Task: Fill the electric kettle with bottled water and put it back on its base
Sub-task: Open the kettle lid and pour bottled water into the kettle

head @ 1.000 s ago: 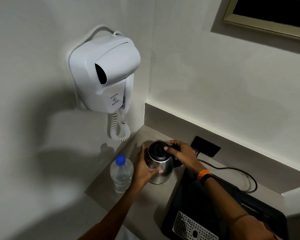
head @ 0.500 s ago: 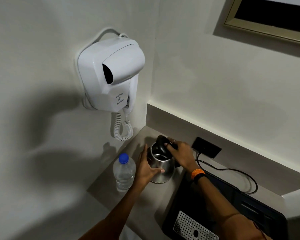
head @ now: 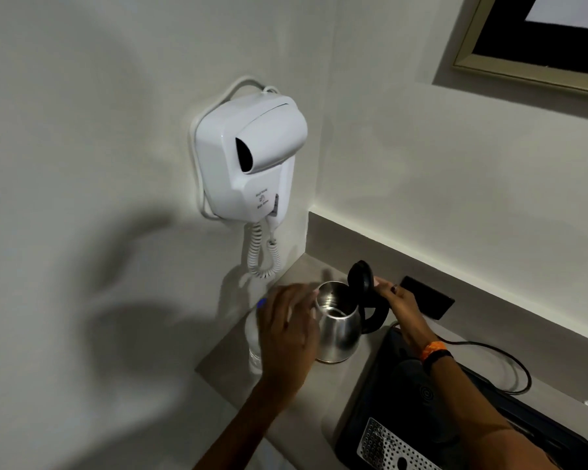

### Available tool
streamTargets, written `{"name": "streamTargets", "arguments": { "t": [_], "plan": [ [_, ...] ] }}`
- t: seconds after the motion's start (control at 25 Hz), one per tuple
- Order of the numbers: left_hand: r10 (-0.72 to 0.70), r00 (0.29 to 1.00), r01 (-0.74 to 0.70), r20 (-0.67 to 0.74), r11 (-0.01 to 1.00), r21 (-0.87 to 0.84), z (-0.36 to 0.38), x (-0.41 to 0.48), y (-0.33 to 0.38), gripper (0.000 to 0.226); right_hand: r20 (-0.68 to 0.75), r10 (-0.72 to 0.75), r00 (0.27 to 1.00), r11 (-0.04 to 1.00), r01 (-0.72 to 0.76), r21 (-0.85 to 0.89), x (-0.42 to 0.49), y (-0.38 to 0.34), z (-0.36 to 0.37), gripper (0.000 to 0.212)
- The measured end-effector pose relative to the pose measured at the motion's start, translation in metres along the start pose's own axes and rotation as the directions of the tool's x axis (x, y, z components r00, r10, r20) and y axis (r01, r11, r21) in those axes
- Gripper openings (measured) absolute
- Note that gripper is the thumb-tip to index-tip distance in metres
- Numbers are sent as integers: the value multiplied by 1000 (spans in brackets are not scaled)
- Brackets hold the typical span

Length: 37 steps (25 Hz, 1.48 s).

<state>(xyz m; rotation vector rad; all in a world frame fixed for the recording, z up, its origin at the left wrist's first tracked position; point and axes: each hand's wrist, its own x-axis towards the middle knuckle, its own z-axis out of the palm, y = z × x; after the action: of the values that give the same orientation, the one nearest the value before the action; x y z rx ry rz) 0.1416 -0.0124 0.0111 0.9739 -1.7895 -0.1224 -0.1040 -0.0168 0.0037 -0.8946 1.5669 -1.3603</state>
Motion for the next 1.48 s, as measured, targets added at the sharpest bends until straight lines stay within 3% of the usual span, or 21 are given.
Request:
{"name": "streamTargets", "arguments": {
  "t": [0.08,0.16,0.24,0.28,0.44,0.6,0.76,0.92,1.04,1.2,1.32,1.48],
  "plan": [
    [-87,994,89,-66,996,32,-25,9,-22,36,9,8,1000,1000,-8,7,2,5,-2,28],
    [-291,947,305,139,948,-93,-41,15,-41,35,-1,17,1000,1000,-17,5,6,7,-4,36],
    [-363,865,464,348,842,-276,-45,14,-50,28,-15,23,1000,1000,-23,8,8,8,-4,36],
    [-373,852,495,367,802,-334,-45,12,-52,29,-20,23,1000,1000,-22,11,9,9,-4,35],
    [-428,860,507,277,777,-373,-31,6,-50,35,-26,32,999,999,-31,10,13,12,-4,32],
    [-450,871,492,199,786,-375,-12,8,-41,11,-20,46,999,999,-46,-1,15,13,-3,34],
    [-464,875,481,140,796,-367,-7,8,-43,29,-37,38,999,999,-38,-3,17,14,-3,34],
    [-531,838,542,126,782,-308,-11,-7,-64,70,-36,29,999,1000,-29,-4,16,16,-3,32],
    [-519,844,535,132,804,-259,-8,-33,-75,88,-50,15,999,1000,-16,-14,16,21,-2,30],
    [-542,817,574,197,794,-197,-1,-57,-90,88,-80,5,997,1000,-5,4,16,23,1,28],
    [-618,745,654,250,750,-96,6,-73,-97,94,-99,-3,995,1000,5,21,16,25,3,29],
    [-644,723,674,249,737,-49,15,-59,-98,76,-109,5,994,1000,-3,15,18,25,4,27]
  ]
}}
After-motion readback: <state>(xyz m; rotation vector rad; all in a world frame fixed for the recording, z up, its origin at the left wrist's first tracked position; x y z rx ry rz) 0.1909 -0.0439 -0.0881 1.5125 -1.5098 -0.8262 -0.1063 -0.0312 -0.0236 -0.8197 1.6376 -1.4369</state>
